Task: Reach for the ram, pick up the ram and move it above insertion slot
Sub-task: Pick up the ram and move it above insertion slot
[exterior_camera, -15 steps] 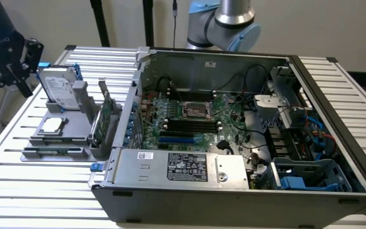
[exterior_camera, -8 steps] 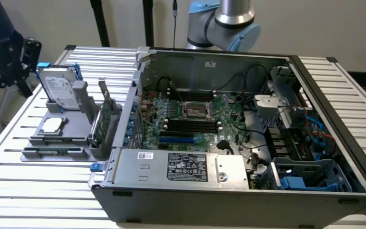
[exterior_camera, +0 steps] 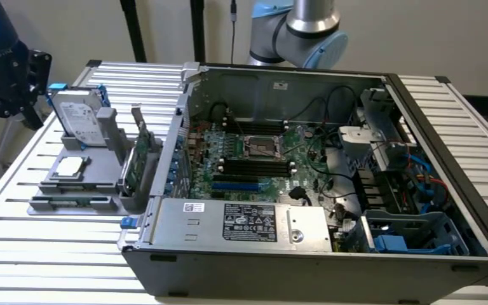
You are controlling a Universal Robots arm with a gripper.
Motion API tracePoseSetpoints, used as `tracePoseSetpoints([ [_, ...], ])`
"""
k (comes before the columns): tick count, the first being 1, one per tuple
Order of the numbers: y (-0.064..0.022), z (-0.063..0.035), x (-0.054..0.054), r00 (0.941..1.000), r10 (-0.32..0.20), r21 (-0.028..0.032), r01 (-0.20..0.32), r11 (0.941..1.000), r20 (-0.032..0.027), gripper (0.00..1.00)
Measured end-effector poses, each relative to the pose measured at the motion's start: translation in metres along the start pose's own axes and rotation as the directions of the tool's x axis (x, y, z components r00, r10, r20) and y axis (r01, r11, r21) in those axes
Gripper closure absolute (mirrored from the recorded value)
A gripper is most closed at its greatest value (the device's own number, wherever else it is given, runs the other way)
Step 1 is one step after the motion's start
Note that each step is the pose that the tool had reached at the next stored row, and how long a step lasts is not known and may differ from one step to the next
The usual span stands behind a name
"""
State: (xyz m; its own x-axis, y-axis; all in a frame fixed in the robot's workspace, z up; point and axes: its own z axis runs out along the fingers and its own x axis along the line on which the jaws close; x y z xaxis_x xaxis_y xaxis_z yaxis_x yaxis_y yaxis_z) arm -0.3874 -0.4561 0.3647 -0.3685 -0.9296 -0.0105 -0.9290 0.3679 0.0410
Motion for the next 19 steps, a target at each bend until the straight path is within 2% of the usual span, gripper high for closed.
tracePoseSetpoints([
  [5,0.0,0.0,0.0,0.9959,-0.09,-0.0011,0.09,0.9959,-0.0037,0.89],
  [10,0.0,0.0,0.0,0.9835,-0.181,-0.0025,0.181,0.9835,-0.0072,0.89],
  [13,0.0,0.0,0.0,0.9723,-0.234,-0.0035,0.234,0.9723,-0.0093,0.89],
  [15,0.0,0.0,0.0,0.9628,-0.27,-0.0043,0.27,0.9629,-0.0106,0.89],
  [19,0.0,0.0,0.0,0.9407,-0.339,-0.0044,0.339,0.9408,-0.0132,0.89],
])
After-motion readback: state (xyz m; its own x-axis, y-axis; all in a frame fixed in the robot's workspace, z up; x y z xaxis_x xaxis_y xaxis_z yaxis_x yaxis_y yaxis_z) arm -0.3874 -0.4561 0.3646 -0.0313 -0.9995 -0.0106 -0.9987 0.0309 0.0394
